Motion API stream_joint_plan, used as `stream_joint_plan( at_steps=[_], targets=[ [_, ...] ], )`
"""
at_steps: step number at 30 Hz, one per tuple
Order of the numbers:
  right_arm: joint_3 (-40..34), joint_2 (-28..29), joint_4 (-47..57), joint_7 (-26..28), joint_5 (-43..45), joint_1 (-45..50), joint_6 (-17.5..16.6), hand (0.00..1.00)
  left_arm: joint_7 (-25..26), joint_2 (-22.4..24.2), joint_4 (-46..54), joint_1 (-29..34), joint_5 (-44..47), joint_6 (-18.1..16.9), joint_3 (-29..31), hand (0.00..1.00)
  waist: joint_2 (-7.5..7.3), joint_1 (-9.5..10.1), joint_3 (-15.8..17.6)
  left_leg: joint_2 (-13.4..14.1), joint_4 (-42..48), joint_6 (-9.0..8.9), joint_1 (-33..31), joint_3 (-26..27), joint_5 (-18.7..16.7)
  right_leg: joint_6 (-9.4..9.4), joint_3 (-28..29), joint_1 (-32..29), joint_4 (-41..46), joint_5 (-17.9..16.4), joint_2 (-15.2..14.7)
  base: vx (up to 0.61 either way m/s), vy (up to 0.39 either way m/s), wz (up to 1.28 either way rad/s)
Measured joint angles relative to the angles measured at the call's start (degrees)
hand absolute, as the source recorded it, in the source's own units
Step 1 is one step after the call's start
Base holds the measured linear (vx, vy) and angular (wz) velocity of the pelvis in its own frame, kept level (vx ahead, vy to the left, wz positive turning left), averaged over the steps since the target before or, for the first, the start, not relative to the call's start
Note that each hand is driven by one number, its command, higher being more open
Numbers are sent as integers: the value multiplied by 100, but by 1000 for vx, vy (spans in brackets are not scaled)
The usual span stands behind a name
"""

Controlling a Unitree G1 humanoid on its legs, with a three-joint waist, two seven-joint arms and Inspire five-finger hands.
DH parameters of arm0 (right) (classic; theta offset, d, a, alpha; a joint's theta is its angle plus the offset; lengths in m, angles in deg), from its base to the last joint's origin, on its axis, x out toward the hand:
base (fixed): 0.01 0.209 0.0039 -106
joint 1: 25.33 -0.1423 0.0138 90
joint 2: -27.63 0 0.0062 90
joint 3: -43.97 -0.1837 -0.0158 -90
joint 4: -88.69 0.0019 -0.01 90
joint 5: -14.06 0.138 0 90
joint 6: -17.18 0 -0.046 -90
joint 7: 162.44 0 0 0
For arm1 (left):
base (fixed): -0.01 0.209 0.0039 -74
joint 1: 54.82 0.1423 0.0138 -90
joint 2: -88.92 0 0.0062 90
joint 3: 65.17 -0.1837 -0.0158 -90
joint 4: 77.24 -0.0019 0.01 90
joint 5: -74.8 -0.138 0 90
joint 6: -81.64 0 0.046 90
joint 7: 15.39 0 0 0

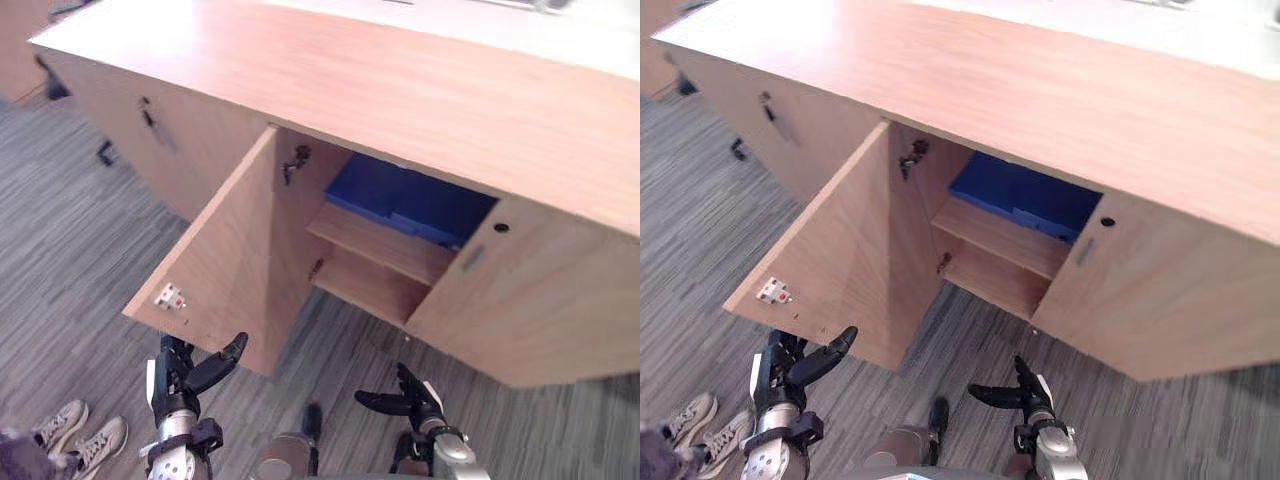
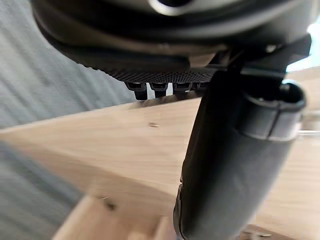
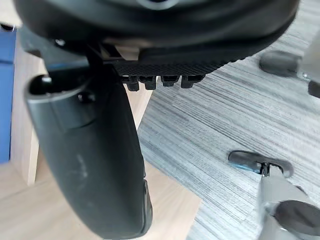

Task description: Walk over to the cabinet, pick up the folder, carry it to the office cabinet, place the folder inside the office cabinet, then close the office cabinet door

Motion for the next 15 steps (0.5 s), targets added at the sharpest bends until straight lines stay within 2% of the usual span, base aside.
stream_joint_plan(
  at_steps=[1,2,3,4,5,6,7,9,10,12,13,14,15],
  targets=[
    [-69,5,2,-2,0,-7,2,100,48,73,30,2,-1,49,-2,100,13,-32,-7,41,786,329,-214,100,-117,11,150,-140,32,-3,38,55,186,-59],
    [-106,-18,-85,-20,-2,-53,43,100,101,109,-47,-27,-7,161,-6,100,48,-32,-1,62,388,433,42,346,-232,-7,390,-111,-143,31,87,53,196,-74],
    [-107,-34,-74,-16,-1,-46,43,100,110,142,-72,-26,-27,178,-9,100,46,-43,-4,83,190,404,133,519,-212,5,421,-145,-116,46,117,14,145,-73],
    [-121,-43,-64,-4,-2,-44,47,100,123,-7,-81,-37,-154,210,-204,100,15,-123,-7,40,-4,297,213,665,-186,-92,380,-347,192,189,273,-49,88,-39],
    [-174,57,-20,-3,-2,20,32,100,125,-215,-104,-89,-169,298,-365,100,-237,-238,30,-114,400,304,119,643,-310,-153,481,-447,254,312,170,-20,61,-39],
    [-211,15,-16,1,-2,32,32,100,135,-234,-96,-105,-184,337,-468,100,-172,-238,13,-104,612,336,108,542,-364,-145,515,-483,288,325,245,45,88,-56],
    [-226,-45,-89,-8,-3,-13,74,100,75,-223,-170,-258,-307,482,-590,100,-145,-267,-12,-173,288,526,345,757,-397,-173,704,-467,192,409,282,61,149,-74],
    [-218,-101,3,10,-2,31,70,100,-30,-379,-174,-384,-520,547,-1036,100,-141,-388,-26,-192,94,517,404,930,-391,-197,791,-402,-134,413,278,-13,174,-63],
    [-222,-143,-2,9,-1,3,75,100,-189,-470,-184,-488,-605,562,-1421,100,-71,-425,-11,-160,77,524,376,1041,-394,-151,729,-431,-121,475,309,-52,114,-51],
    [-219,-161,-3,43,0,20,116,100,-250,-511,-212,-784,-655,694,-1716,100,-42,-492,-19,-145,93,517,385,1178,-388,-144,453,-397,-40,881,558,-22,64,-50],
    [-219,-195,1,57,1,29,116,100,-335,-536,-320,-1077,-714,720,-1871,100,23,-516,-27,-167,103,518,373,1205,-389,-120,322,-342,-187,1007,595,13,54,-48],
    [-220,-215,9,63,1,12,116,100,-404,-612,-395,-1365,-793,734,-2017,100,109,-628,-62,-170,104,521,344,1269,-391,-158,343,-345,-307,1080,622,31,47,-48],
    [-219,-223,13,75,0,13,116,100,-457,-653,-406,-1504,-853,737,-2060,100,133,-680,-76,-175,105,525,337,1318,-394,-163,346,-343,-358,1085,623,60,46,-39]
  ],
)
